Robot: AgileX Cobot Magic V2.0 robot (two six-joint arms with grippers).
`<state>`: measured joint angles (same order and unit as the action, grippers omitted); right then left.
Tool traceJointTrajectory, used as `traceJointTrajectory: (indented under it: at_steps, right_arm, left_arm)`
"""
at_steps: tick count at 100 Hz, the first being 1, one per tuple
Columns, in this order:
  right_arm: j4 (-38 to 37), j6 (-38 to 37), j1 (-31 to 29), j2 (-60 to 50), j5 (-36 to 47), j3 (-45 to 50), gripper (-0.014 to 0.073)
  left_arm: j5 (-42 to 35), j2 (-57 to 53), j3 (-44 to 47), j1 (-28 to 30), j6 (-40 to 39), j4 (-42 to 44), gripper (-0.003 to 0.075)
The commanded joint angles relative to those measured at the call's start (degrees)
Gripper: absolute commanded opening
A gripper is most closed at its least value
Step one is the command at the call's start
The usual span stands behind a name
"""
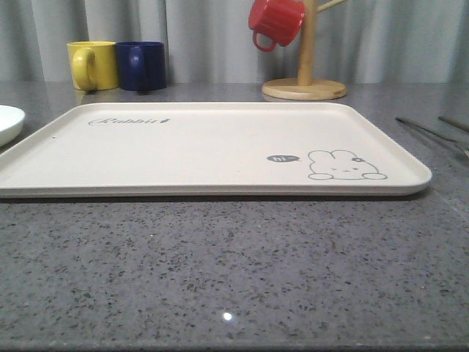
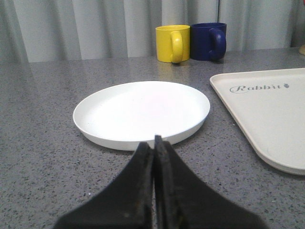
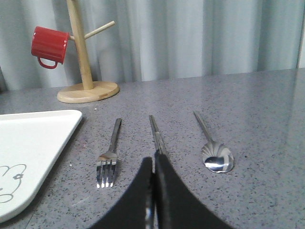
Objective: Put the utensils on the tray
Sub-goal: 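Lower the left gripper to the rim of the white plate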
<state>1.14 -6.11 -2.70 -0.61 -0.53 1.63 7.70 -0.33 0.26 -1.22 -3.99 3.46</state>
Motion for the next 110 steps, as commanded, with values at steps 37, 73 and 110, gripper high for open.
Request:
traceJointTrajectory:
  at_steps: [37, 73, 110]
  right_arm:
    - [0.05, 0.55, -0.36, -0.99, 4.50, -0.04, -0.0074]
    - [0.05, 0.55, -0.36, -0.99, 4.50, -0.04, -0.0074]
    - [0.05, 0.55, -0.36, -0.99, 4.50, -0.04, -0.0074]
  left_arm:
    - [-4.74, -1.90, 1.66, -0.05, -0.39, -0.45, -0.0019]
    - [-5.56, -1.90, 1.66, -0.05, -0.39, -0.18, -0.0019]
    - [-15.67, -1.90, 0.58, -0.05, -0.39, -0.18, -0.0019]
